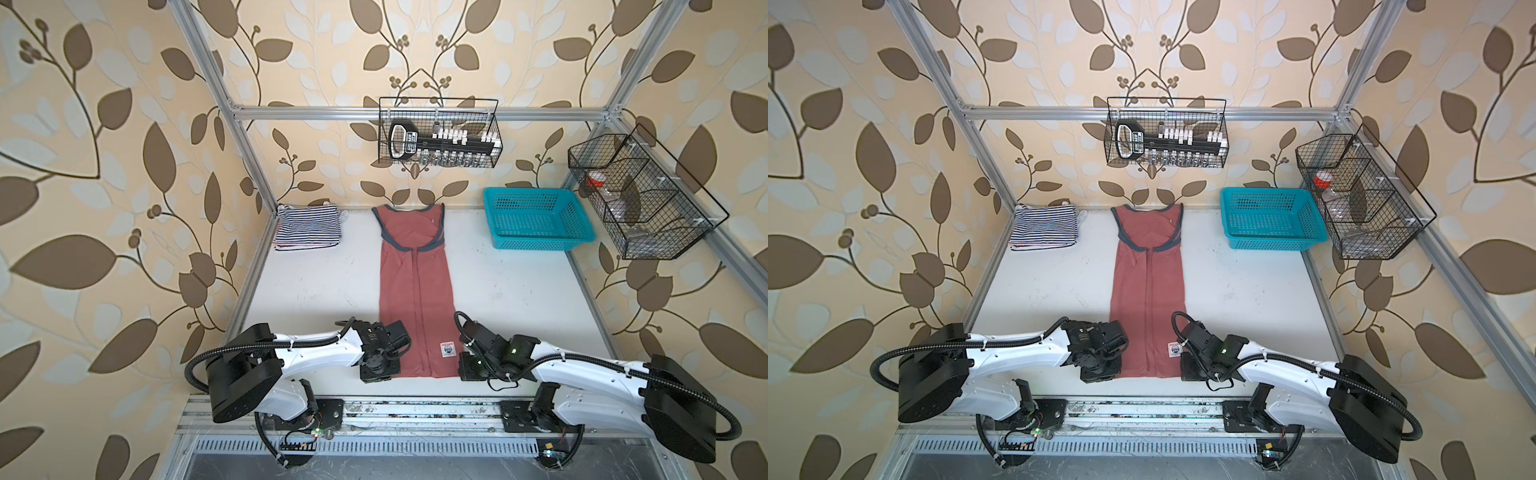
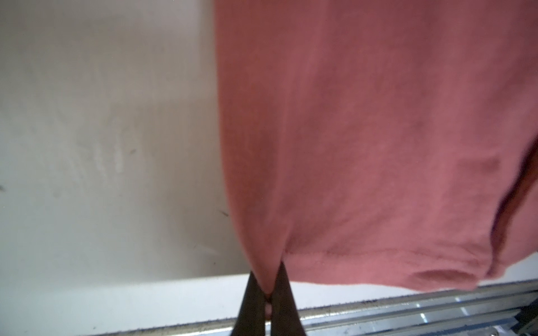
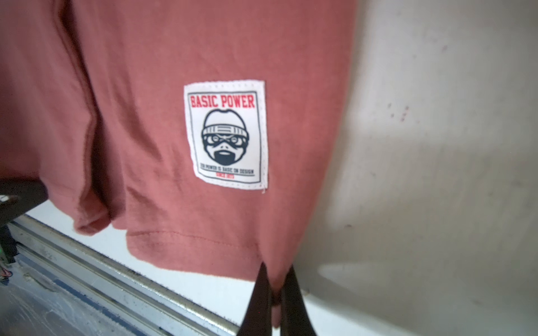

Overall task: Fold and stack the tank tops
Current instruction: 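Lift the hem with both grippers and carry it away from the robot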

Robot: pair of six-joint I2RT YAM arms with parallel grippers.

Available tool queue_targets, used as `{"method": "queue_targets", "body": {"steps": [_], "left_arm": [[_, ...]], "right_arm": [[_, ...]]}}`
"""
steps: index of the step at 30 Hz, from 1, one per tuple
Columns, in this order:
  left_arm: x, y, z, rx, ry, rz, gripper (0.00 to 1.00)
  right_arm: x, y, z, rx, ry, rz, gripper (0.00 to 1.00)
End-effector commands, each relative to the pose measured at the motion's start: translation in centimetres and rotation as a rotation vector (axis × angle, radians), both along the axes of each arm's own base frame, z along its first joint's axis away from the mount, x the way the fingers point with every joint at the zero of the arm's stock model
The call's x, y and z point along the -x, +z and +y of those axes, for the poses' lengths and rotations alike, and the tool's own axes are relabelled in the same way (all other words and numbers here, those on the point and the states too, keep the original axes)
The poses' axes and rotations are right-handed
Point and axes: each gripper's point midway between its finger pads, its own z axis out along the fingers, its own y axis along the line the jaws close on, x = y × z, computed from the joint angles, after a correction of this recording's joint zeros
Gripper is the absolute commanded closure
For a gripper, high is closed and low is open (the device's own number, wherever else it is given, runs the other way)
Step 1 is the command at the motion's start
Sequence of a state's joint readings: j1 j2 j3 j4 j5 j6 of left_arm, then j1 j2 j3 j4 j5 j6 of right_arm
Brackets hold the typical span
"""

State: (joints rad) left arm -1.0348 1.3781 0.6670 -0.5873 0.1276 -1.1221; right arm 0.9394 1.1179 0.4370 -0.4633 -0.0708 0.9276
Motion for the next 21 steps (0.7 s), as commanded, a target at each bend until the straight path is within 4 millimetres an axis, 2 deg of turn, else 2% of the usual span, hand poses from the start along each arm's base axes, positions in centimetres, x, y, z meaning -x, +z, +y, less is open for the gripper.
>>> {"method": "queue_targets", "body": {"steps": [1,8,11,14,16,21], "left_arm": [[0.8,0.6,0.4,0.02,-0.011,0.003,1.0],[3.3,1.4,-0.1,0.029,-0.064,0.008,1.0],[3.5,1.9,0.1,0.016,-0.064,0.001,1.0],[2.1,3.7,0.8,-0.025,-0.039,-0.072,1.0],[0.6,5.8,1.1,-0.035,-0.015,-0.145,1.0],[-2.9,9.4,1.1,0.047,0.022,-0.233,1.0]], "right_arm": [[2.0,-1.0,-1.8,0.068,-0.002,0.05,1.0],[4.0,0.4,-0.8,0.023,0.018,0.019,1.0],[4.2,1.4,-0.2,0.005,0.025,0.005,1.0],[3.1,3.3,-0.2,0.017,0.028,-0.054,1.0],[2.2,4.8,-0.1,0.018,0.024,-0.084,1.0],[-0.5,7.3,0.2,-0.003,0.03,-0.133,1.0]]}}
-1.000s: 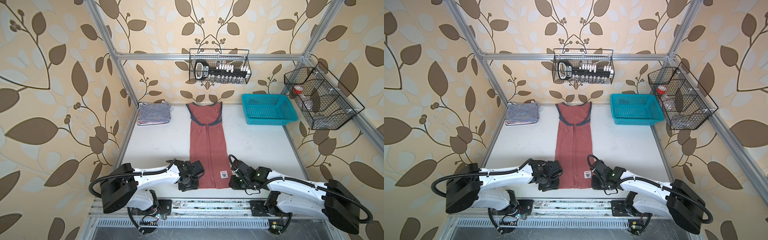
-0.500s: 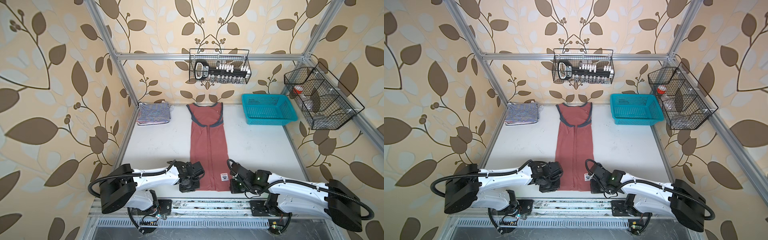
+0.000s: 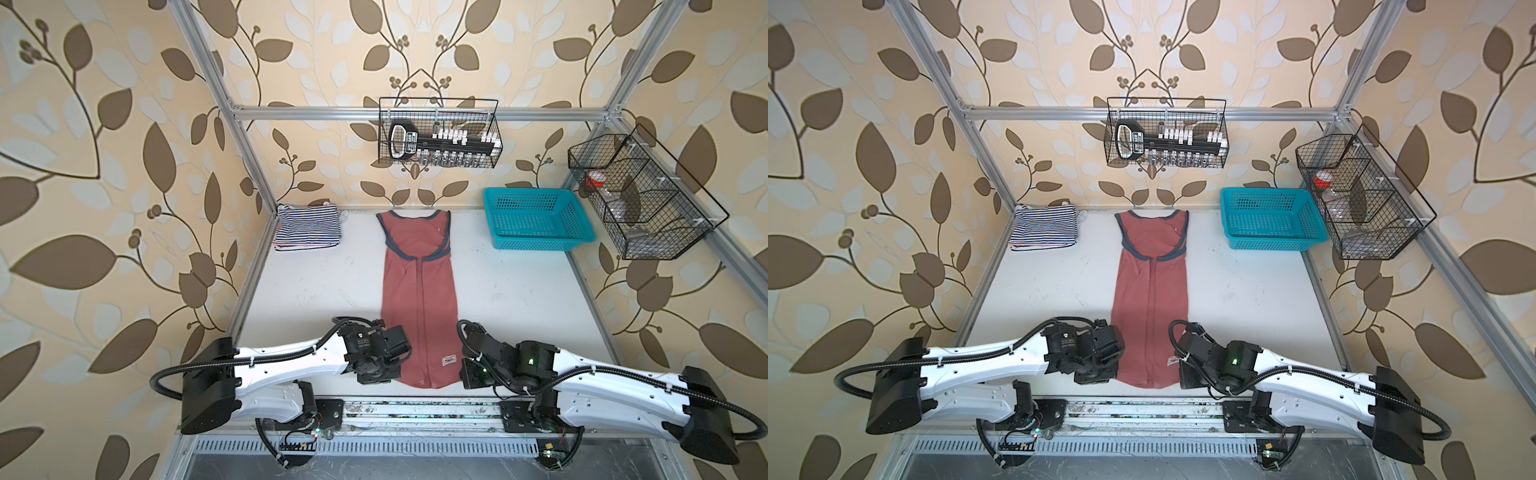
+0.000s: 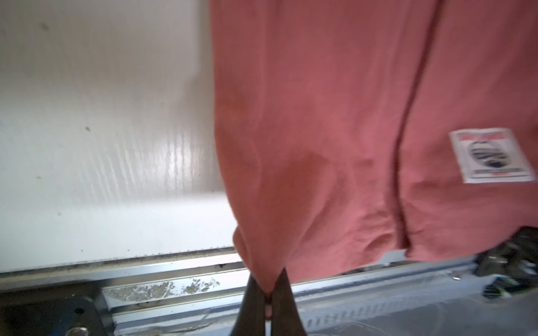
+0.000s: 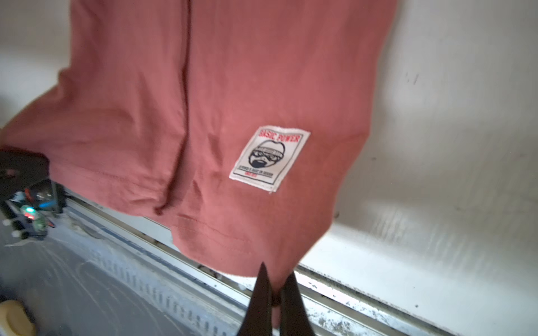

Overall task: Fold and stack the tank tops
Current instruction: 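Lift the hem with both grippers and carry it away from the robot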

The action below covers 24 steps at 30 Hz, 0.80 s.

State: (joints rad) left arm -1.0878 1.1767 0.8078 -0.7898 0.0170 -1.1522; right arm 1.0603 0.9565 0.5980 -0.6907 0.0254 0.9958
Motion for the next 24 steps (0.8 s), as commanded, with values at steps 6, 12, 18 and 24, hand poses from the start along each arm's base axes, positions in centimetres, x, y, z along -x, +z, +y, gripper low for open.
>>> {"method": "queue_targets", "body": {"steps": [6,12,18,24], "left_arm": [[-6.2,4.4,2.3,-0.035,-0.006,-0.122,1.0],[-11.5,6.0,1.4,-0.072,-0.067,-0.144,1.0],[-17.2,5.7,1.6,-0.076,-0.045,-0.117,1.0],[-22.2,6.3,1.2,-0.051,-0.043,-0.119,1.0]], "right_arm": [[-5.8,3.1,-1.2,0.03,0.013,-0.077,1.0],[-11.1,5.0,-1.0,0.024,0.021,-0.111,1.0],[-16.5,5.8,-1.0,-0.009,0.005,-0.11,1.0],[-21.4,5.8,-1.1,-0.039,0.004,-0.097,1.0]]}}
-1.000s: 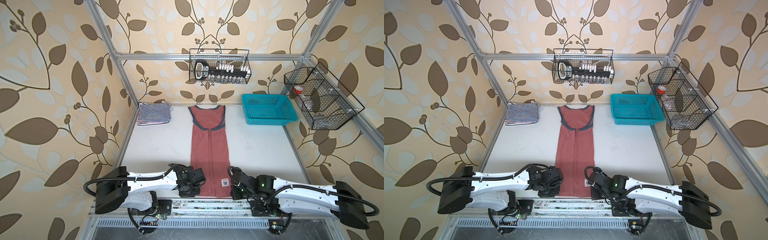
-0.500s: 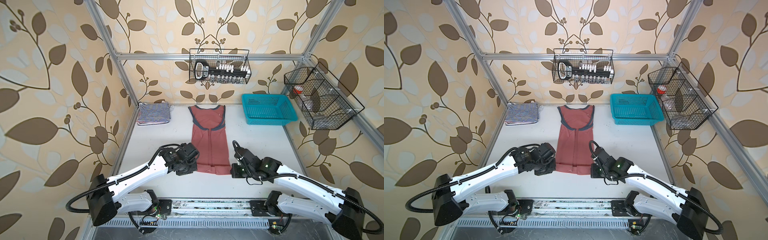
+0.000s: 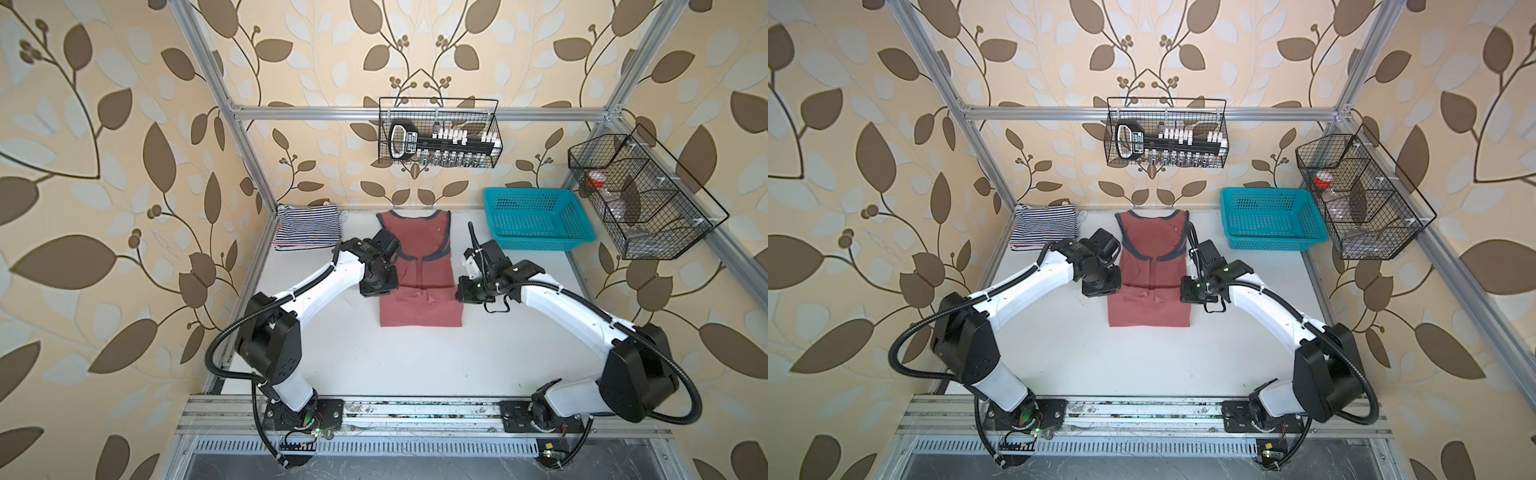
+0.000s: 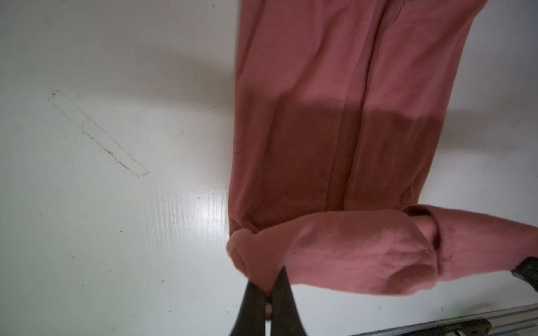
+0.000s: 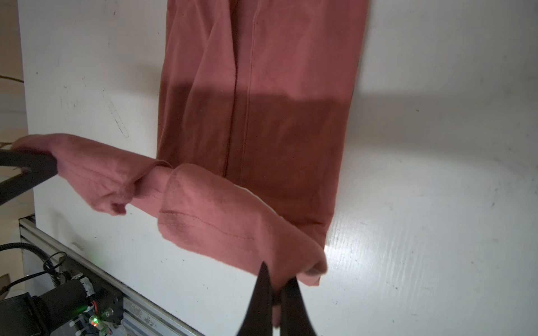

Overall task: Fold and stack the tank tops
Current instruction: 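Lift the hem with both grippers and carry it away from the robot, then lay the hem near the neckline with both grippers, folding the top in half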

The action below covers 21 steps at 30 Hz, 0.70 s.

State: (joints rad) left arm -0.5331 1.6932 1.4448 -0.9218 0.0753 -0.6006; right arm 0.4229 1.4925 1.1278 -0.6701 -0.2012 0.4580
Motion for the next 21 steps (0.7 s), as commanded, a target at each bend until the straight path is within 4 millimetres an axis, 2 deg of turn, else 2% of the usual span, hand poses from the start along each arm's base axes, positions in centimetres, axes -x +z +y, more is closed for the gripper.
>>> {"method": "queue_targets", "body": {"steps": [1,3,9,16,21], "left_arm": [[-2.1,1.4,-0.6,0.018,-0.065,-0.018,1.0],[-3.3,1.0,-0.8,0.017,-0.068,-0.009,1.0],[-6.6,-0.3,-0.5,0.03,-0.051,0.02,1.0],[-8.9,-2.3,-0.5,0.052,-0.036,0.05,1.0],[-10.5,-2.1,-0.3,0.069,-0.02,0.036,1.0]], "right_arm": [[-2.2,0.5,0.5,-0.029,0.065,-0.016,1.0],[-3.7,0.6,0.6,-0.039,0.068,-0.015,1.0],[-7.0,-0.9,0.2,-0.063,0.061,0.021,1.0],[-9.5,-2.7,-0.1,-0.091,0.052,0.058,1.0],[-11.1,-2.7,0.1,-0.102,0.052,0.05,1.0]]}}
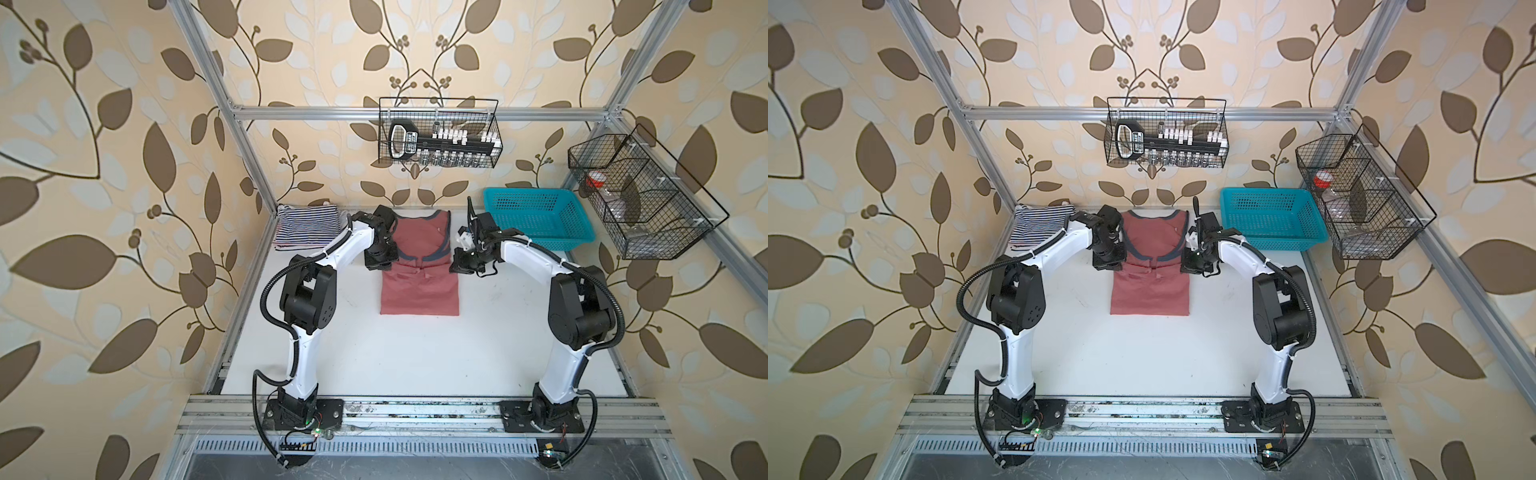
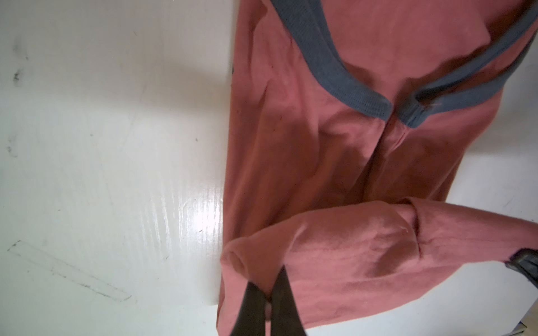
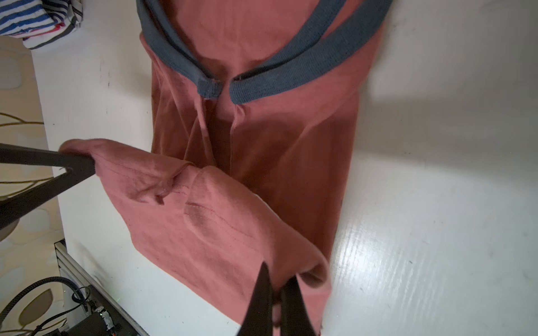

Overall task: Fold and stack the tank tops
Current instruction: 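Lay the hem near the neckline with both grippers, folding the top in half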

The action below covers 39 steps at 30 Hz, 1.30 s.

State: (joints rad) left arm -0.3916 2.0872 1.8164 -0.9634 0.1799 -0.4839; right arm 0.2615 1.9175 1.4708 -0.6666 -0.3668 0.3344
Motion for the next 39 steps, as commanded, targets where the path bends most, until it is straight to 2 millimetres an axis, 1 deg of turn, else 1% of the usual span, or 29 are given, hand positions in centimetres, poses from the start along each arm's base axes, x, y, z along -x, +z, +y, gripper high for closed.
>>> {"method": "queue_targets", "body": {"steps": [1,6,9,11,15,16,18,20,22,25,28,33,36,39], "left_arm": [[-1.3,2.1,-0.2,0.034,-0.019,-0.043,1.0],[-2.8,2.5,-0.4,0.039,-0.026,-0.056,1.0],[-3.5,1.9,-0.3,0.038,-0.024,-0.041,1.0],[-4.2,2.0,-0.3,0.045,-0.021,-0.049,1.0],[-4.8,0.6,-0.1,0.054,-0.007,-0.027,1.0],[-4.9,0.3,-0.1,0.055,-0.004,-0.022,0.98],[-5.3,-0.3,0.1,0.058,0.013,-0.013,0.89],[-5.8,-0.7,0.3,0.069,0.031,-0.009,0.78],[-6.3,-1.0,0.3,0.092,0.047,-0.01,0.69],[-7.2,-1.1,0.2,0.133,0.076,-0.011,0.63],[-8.1,-0.7,0.2,0.164,0.102,-0.022,0.6],[-9.8,0.8,0.7,0.206,0.145,-0.064,0.58],[-10.7,1.4,1.6,0.219,0.174,-0.078,0.57],[-11.1,2.1,2.9,0.215,0.198,-0.089,0.54]], "right_arm": [[-1.3,0.9,0.5,-0.026,0.033,-0.028,1.0],[-2.6,0.9,0.3,-0.031,0.024,-0.031,1.0],[-3.5,0.5,0.3,-0.036,0.019,-0.023,1.0],[-3.9,0.0,0.3,-0.039,0.018,-0.012,1.0],[-4.6,-1.3,0.4,-0.038,0.009,0.013,1.0],[-4.7,-1.6,0.3,-0.039,0.004,0.019,0.98],[-5.0,-2.2,0.1,-0.043,-0.006,0.03,0.89],[-5.3,-2.7,0.0,-0.057,-0.017,0.04,0.81],[-5.8,-2.8,0.0,-0.075,-0.029,0.04,0.72],[-6.4,-2.8,0.1,-0.106,-0.043,0.042,0.67],[-7.1,-2.6,0.2,-0.134,-0.057,0.037,0.64],[-8.5,-1.9,-0.2,-0.183,-0.098,0.021,0.62],[-9.5,-1.4,-0.7,-0.205,-0.123,0.009,0.61],[-9.8,-0.6,-1.3,-0.205,-0.131,-0.007,0.61]]}}
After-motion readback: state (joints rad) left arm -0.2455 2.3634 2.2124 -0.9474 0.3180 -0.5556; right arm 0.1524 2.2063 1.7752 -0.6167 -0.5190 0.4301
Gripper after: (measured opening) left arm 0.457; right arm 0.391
